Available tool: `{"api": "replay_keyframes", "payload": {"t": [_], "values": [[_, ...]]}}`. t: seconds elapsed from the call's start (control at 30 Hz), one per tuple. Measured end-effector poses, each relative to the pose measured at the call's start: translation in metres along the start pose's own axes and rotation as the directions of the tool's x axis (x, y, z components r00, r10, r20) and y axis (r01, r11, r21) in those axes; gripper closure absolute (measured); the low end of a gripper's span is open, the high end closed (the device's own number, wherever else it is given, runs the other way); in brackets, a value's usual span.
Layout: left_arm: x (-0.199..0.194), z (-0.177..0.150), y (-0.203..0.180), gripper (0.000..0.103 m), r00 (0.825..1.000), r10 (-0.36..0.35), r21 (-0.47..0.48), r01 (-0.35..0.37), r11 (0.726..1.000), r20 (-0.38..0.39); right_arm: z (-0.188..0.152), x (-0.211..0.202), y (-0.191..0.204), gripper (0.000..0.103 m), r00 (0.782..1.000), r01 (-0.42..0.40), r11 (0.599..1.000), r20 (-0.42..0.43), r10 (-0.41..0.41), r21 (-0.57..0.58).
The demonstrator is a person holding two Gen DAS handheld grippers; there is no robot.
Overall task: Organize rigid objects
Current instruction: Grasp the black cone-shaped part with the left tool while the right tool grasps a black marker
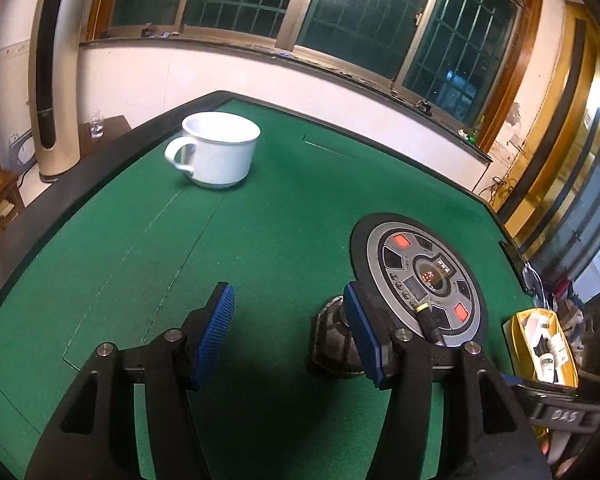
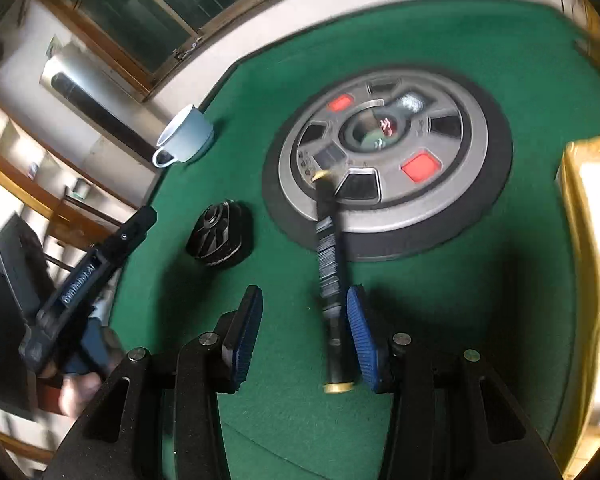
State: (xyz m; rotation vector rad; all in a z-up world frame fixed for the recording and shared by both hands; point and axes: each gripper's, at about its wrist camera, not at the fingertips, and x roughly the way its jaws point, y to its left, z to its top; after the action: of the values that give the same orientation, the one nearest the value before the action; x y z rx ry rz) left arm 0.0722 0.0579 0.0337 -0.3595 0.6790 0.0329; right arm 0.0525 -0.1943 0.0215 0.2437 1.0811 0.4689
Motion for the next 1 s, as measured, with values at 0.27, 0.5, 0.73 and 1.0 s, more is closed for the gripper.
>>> {"api": "replay_keyframes", "payload": {"t": [0.27, 0.5, 0.73, 1.0], "values": [[0.001, -0.001, -0.001, 0.047, 1.0, 0.007, 0.012, -0.007, 1.0, -0.004, 0.002, 0.019, 0.036, 0.064, 0.984, 0.176, 0.966, 0.04, -0.172, -0.187], [0.006, -0.003, -0.004, 0.047, 0.999, -0.012, 0.02, 0.013, 1.0, -0.043, -0.011, 0.038, 0.052, 0.09, 0.968, 0.25, 0.925, 0.041, -0.249, -0.288], [0.012, -0.017, -0.029, 0.035, 0.99, -0.086, 0.102, 0.097, 0.99, -0.109, -0.002, 0.006, 0.017, 0.09, 0.975, 0.193, 0.974, 0.132, -0.178, -0.116], [0.025, -0.028, -0.054, 0.03, 0.989, -0.013, 0.138, 0.034, 0.99, -0.145, 0.004, -0.005, 0.01, 0.09, 0.983, 0.133, 0.988, 0.134, -0.122, -0.074]]}}
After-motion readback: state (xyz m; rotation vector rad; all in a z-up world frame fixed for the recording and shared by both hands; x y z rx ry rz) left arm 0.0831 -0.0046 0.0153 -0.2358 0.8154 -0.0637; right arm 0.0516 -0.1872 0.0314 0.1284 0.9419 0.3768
